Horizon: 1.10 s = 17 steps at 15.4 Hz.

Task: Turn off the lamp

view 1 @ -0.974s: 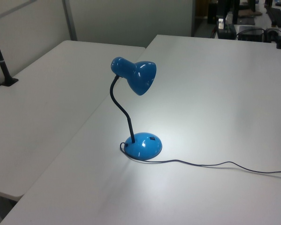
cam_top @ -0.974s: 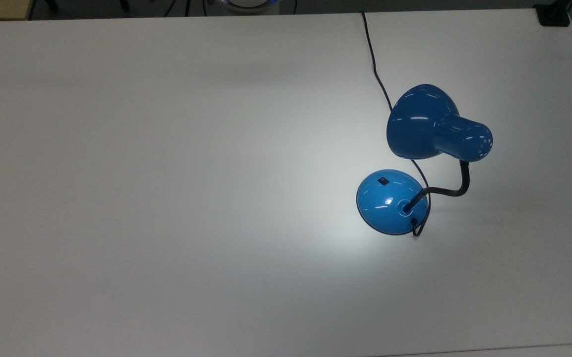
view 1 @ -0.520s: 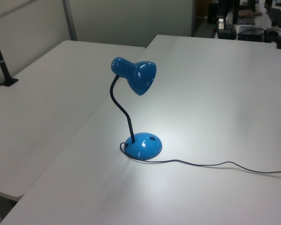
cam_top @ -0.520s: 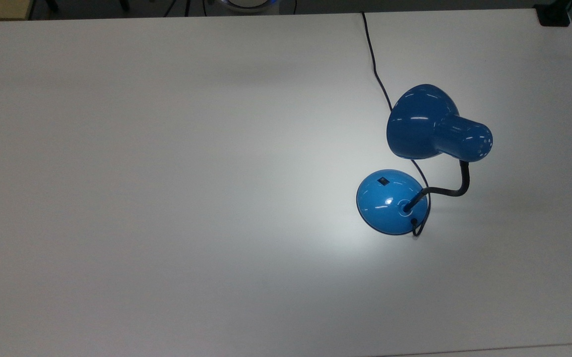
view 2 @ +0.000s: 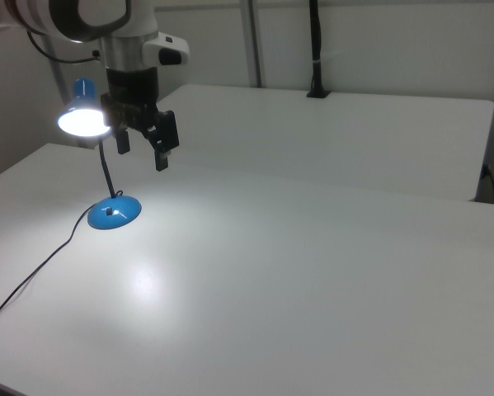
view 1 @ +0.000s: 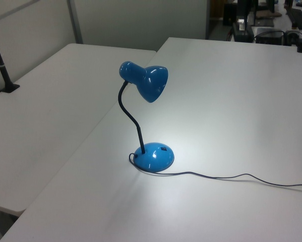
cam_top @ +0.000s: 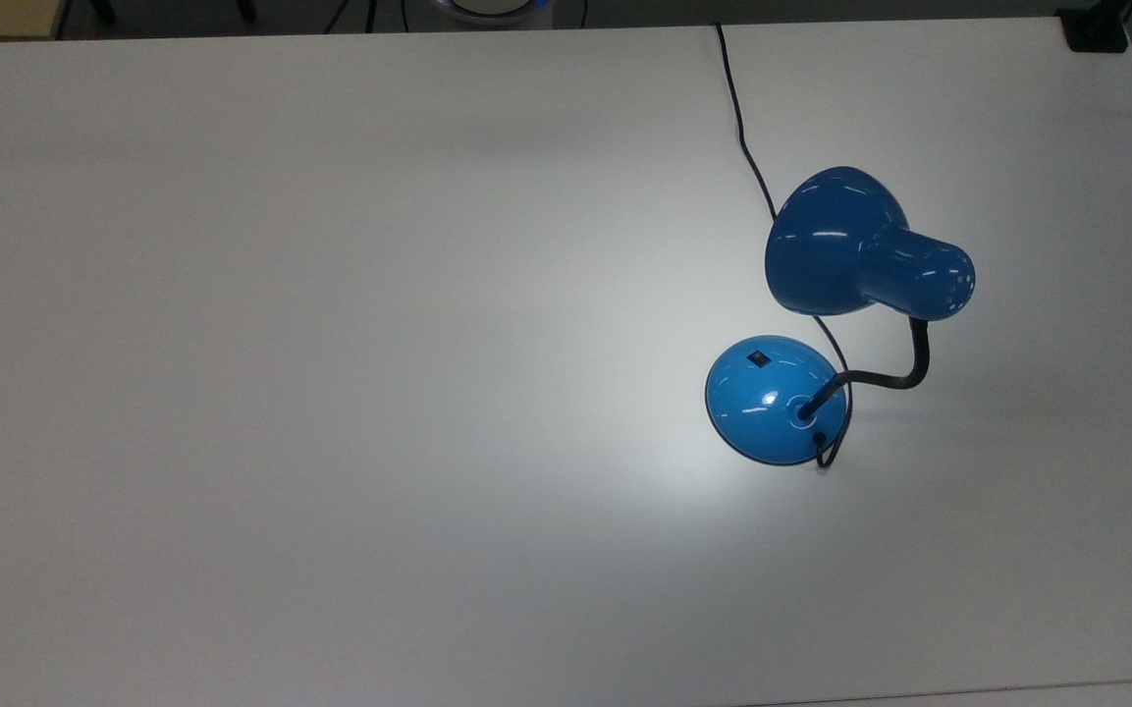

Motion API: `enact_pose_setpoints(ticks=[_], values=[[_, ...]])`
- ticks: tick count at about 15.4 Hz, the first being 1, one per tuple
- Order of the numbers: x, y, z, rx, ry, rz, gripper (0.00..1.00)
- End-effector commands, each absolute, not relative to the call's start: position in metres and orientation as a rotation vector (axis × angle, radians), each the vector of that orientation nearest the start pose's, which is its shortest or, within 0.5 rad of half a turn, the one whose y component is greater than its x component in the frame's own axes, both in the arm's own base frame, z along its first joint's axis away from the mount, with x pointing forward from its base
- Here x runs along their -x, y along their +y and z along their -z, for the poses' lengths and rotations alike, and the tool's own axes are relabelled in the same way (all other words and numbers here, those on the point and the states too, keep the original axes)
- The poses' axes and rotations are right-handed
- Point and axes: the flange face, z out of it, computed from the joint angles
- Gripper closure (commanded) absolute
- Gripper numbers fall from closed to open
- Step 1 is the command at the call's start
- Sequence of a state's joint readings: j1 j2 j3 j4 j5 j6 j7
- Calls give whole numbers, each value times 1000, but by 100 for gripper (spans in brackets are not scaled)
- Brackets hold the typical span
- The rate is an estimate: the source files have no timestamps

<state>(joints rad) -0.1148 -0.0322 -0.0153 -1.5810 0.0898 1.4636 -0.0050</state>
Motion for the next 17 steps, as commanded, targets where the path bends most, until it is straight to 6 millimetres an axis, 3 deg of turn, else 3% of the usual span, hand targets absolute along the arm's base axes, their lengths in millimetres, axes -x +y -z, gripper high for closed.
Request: enact_pose_setpoints(ticks=[1, 2, 4, 5, 6, 7, 12, 17], values=[[-532, -59, -631, 3044, 200, -152, 0], [-531, -59, -632, 3044, 197, -154, 0], [-531, -59, -630, 3043, 192, -160, 24], [-531, -59, -630, 3043, 183, -160, 45], [-531, -61, -629, 3041, 155, -160, 76], [-531, -61, -628, 3040, 101, -162, 100], [-533, -55, -624, 3029, -171, -157, 100], [-535, -16, -604, 3023, -368, -100, 100]])
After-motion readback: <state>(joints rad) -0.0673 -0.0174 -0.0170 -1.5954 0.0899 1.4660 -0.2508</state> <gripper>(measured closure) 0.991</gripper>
